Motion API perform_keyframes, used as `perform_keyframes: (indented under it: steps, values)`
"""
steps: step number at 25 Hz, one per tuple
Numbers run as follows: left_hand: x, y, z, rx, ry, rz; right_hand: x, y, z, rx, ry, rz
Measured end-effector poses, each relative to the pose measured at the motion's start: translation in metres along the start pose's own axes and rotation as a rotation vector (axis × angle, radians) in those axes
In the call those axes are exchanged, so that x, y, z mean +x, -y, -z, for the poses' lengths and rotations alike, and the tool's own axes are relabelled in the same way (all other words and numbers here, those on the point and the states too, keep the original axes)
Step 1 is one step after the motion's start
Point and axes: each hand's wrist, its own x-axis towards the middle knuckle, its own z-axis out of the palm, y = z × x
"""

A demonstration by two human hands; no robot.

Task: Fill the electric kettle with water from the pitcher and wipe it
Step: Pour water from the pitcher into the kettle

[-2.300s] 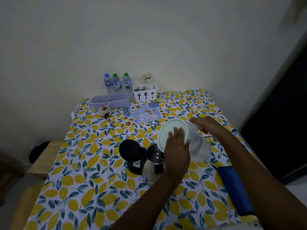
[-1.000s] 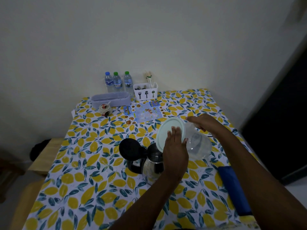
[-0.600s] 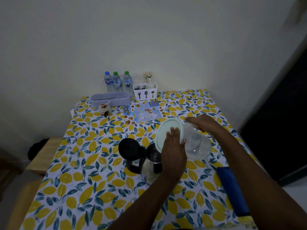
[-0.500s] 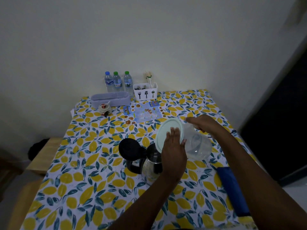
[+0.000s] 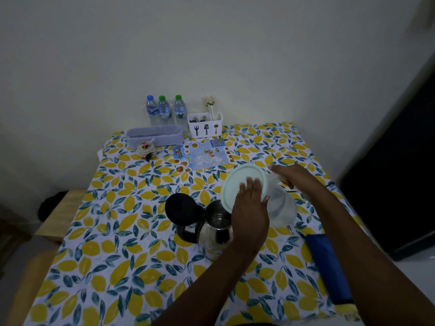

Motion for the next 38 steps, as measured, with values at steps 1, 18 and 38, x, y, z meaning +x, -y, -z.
perform_keyframes:
  steps: [1,18,38]
  values:
    - [0.0,-0.002,-0.001,0.038,0.003,-0.023,0.001,-0.005,0.001,0.037,0.004,-0.001]
    - [0.02,-0.037,-0.065,0.344,0.293,-0.215,0.03,-0.122,0.023,0.571,-0.059,-0.235]
    - [0.103,-0.122,-0.238,0.494,0.614,-0.559,0.103,-0.262,0.154,0.792,-0.357,-0.252]
